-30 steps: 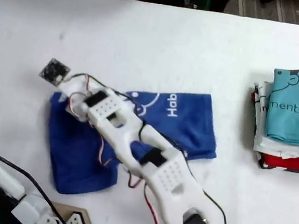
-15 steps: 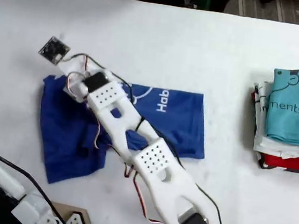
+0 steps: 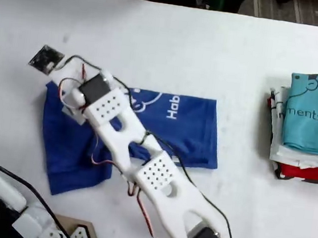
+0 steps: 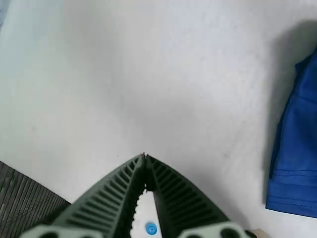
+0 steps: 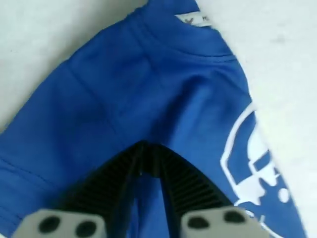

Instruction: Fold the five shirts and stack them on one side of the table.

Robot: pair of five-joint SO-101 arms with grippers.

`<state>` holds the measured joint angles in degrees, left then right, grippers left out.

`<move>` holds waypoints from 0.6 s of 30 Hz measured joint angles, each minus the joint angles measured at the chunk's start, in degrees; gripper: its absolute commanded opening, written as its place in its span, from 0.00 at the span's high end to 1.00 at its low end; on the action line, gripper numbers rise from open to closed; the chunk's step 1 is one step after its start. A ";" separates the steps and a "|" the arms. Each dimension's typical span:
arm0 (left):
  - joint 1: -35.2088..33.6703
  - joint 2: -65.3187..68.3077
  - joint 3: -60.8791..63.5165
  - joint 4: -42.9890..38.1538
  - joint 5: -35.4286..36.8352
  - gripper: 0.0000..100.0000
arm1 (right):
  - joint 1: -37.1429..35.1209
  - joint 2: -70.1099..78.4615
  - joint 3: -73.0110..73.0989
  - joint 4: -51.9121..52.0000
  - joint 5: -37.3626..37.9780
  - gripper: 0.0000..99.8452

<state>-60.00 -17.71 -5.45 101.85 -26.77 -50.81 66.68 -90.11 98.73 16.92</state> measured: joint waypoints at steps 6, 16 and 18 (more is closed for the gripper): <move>-0.09 0.00 0.00 0.00 0.00 0.98 | -1.49 -7.38 14.07 0.26 -2.29 0.98; 0.88 0.00 0.00 0.00 0.00 0.98 | -4.13 -18.29 49.49 -0.18 -3.96 0.98; 0.88 0.00 0.00 0.00 0.00 0.98 | -3.96 -19.25 54.95 -0.26 -3.96 0.98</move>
<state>-59.12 -17.71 -5.45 101.85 -26.77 -54.77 47.43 -35.16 98.46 12.97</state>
